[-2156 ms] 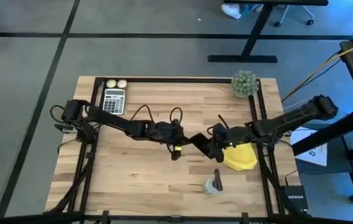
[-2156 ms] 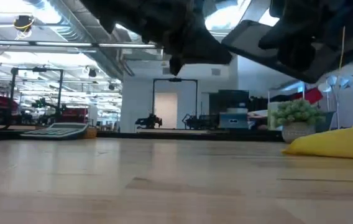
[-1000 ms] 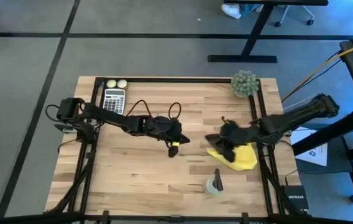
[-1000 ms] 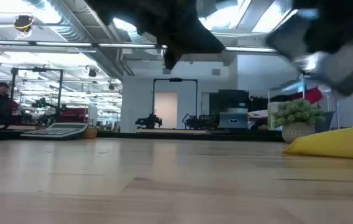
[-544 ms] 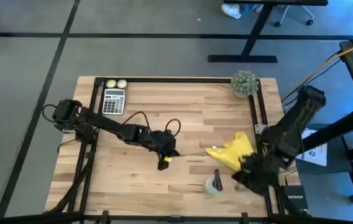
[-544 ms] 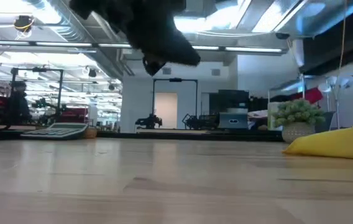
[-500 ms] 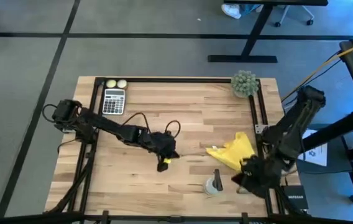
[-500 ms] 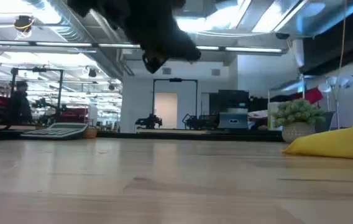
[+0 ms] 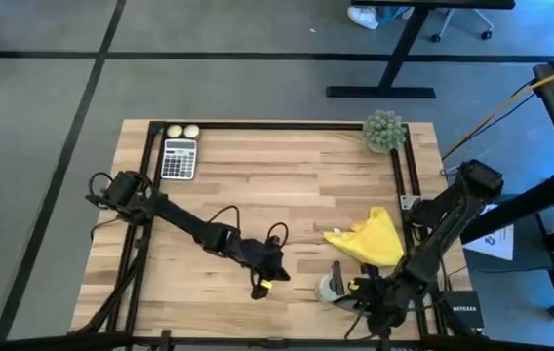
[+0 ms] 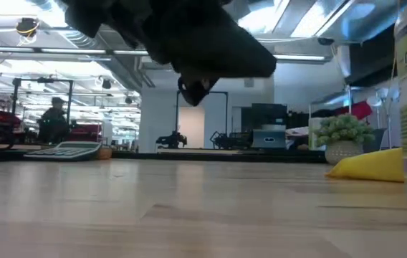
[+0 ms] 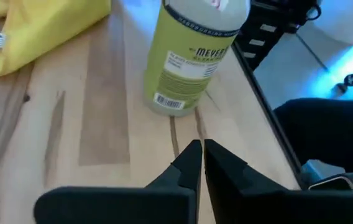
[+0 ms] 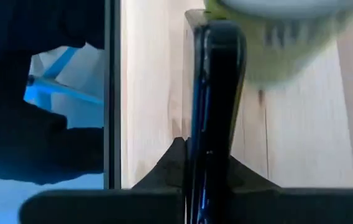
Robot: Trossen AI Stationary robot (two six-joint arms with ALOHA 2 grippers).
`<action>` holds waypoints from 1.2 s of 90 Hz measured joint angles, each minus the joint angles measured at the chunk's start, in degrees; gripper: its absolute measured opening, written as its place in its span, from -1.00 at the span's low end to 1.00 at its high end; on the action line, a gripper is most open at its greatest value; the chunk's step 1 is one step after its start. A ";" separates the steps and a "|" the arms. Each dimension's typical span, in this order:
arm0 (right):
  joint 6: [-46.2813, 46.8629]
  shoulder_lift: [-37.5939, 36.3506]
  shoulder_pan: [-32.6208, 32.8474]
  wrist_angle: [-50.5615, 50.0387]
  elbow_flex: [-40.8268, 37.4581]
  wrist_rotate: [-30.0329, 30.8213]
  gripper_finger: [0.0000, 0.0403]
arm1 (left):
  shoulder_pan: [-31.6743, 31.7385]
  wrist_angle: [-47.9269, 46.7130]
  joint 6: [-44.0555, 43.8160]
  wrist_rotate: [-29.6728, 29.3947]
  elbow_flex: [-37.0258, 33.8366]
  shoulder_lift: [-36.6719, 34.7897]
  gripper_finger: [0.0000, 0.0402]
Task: Apply microfiber cloth
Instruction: Spray the front of the cellphone using the spray bottle
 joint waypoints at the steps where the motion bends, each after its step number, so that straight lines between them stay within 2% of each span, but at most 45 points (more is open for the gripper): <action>1: -0.31 0.11 -0.28 0.00 0.13 0.29 -0.99 | -0.08 -0.10 -0.03 -0.07 0.00 -0.01 -1.00; 20: -7.63 0.41 -5.75 3.42 0.90 4.69 -0.96 | -0.46 -1.49 -0.82 -1.89 0.03 -1.42 -1.00; 32: -9.05 0.24 -7.45 3.20 1.48 3.44 -0.96 | -1.05 -7.13 -0.85 -3.80 0.02 -3.89 -1.00; 41: -7.63 -1.14 -6.23 -3.12 4.60 2.04 -0.95 | -1.22 -9.94 0.34 -4.82 0.01 -7.35 -1.00; 51: -5.39 -3.53 -3.47 -14.58 10.78 2.94 -0.97 | -0.85 -10.49 2.56 -4.92 0.02 -10.49 -1.00; 58: -1.80 -5.19 -0.81 -22.50 15.23 6.54 -0.98 | 0.12 -8.95 3.83 -4.73 0.02 -11.65 -1.00; 66: 3.53 -6.42 2.12 -30.40 18.92 13.71 -0.98 | 1.86 -5.75 4.91 -3.62 0.02 -11.89 -0.96; 76: 9.42 -6.97 5.39 -34.99 19.75 20.52 -0.98 | 4.05 -3.36 6.03 0.14 0.02 -11.85 -0.81; 93: 16.75 -6.97 7.60 -37.16 16.80 26.34 -0.98 | 6.58 -0.33 5.31 6.74 0.02 -11.82 -0.36; 108: 18.73 -6.97 7.36 -37.03 13.54 30.58 -0.98 | 8.58 0.33 1.77 6.91 0.50 -10.93 0.09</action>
